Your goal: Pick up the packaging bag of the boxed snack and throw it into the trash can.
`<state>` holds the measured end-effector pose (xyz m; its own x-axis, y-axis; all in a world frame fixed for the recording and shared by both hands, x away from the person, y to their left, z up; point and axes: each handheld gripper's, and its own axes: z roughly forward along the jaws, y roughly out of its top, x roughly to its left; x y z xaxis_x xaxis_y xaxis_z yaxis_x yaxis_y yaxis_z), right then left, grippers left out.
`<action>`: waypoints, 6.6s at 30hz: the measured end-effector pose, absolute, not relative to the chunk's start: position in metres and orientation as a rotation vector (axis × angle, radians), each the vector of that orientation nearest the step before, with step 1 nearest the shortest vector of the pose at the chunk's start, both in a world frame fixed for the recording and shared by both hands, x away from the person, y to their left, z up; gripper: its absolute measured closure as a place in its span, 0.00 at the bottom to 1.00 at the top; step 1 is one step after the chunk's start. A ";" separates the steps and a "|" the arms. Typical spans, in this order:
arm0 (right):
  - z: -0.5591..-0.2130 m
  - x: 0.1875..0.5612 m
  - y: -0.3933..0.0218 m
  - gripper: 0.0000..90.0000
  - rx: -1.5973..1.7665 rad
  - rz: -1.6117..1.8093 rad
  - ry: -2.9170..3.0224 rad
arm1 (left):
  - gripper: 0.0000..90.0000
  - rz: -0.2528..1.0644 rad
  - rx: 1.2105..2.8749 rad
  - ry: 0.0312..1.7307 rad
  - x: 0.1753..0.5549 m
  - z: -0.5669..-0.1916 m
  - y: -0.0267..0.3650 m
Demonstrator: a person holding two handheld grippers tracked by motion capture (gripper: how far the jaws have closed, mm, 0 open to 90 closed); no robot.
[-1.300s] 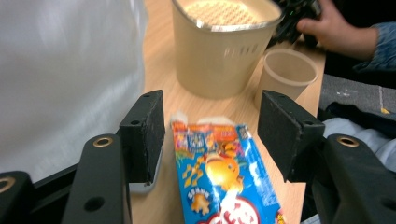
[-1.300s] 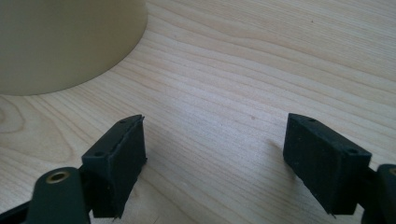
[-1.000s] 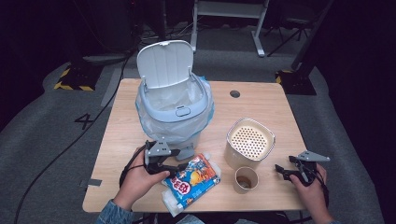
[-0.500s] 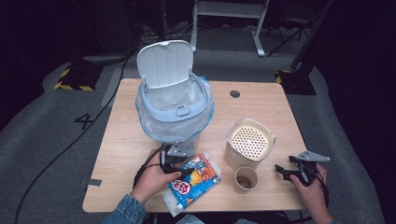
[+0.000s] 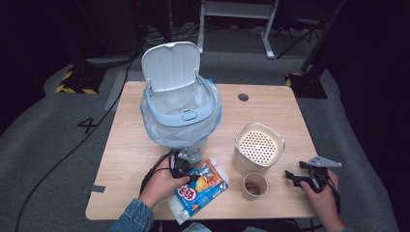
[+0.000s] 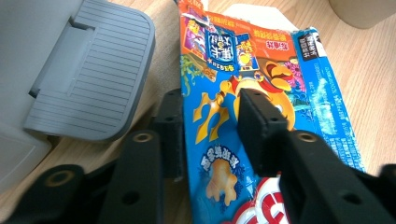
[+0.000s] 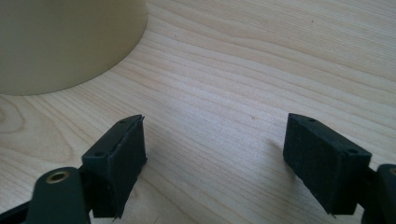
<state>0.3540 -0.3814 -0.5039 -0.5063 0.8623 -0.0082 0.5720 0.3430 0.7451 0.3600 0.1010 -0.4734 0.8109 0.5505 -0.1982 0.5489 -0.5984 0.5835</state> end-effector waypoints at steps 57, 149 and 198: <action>-0.504 0.354 -0.381 0.23 1.259 0.981 2.210 | 0.99 0.439 1.578 0.479 0.337 -0.294 0.144; -0.504 0.354 -0.381 0.23 1.258 0.982 2.211 | 0.99 0.663 1.500 0.840 0.445 -0.244 0.157; -0.504 0.354 -0.381 0.24 1.261 0.980 2.211 | 0.45 0.539 1.775 0.613 0.355 -0.246 0.172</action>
